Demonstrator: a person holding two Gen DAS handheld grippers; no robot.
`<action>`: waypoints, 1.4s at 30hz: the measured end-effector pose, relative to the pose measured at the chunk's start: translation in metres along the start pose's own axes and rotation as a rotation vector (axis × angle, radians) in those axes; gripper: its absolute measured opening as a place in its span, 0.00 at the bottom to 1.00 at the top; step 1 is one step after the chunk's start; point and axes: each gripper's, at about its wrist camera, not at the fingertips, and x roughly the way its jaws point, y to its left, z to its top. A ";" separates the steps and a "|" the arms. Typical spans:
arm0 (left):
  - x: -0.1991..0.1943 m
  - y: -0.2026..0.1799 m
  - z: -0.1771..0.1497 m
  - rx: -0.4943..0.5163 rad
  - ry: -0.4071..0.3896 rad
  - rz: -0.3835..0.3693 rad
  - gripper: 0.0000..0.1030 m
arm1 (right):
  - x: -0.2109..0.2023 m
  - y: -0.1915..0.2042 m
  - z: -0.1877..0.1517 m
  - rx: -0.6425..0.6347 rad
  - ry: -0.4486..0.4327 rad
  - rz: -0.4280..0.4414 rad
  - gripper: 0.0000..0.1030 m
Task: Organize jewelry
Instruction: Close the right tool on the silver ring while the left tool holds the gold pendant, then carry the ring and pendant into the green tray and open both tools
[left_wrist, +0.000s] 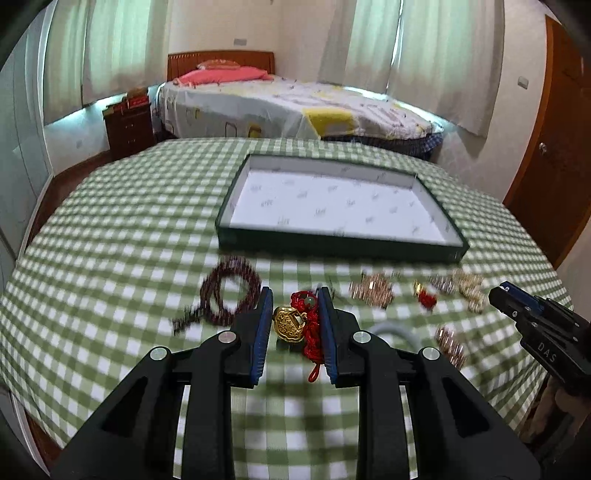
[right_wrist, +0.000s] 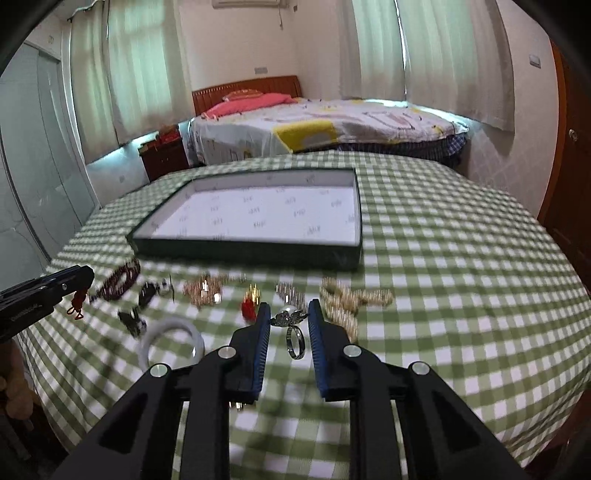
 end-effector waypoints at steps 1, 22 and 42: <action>0.001 -0.001 0.005 0.001 -0.009 -0.003 0.24 | 0.000 -0.001 0.005 0.001 -0.006 0.000 0.21; 0.147 0.002 0.097 0.042 0.048 0.008 0.24 | 0.115 -0.016 0.081 0.020 0.066 -0.023 0.21; 0.193 0.019 0.087 0.073 0.163 0.036 0.35 | 0.138 -0.024 0.072 -0.004 0.140 -0.051 0.30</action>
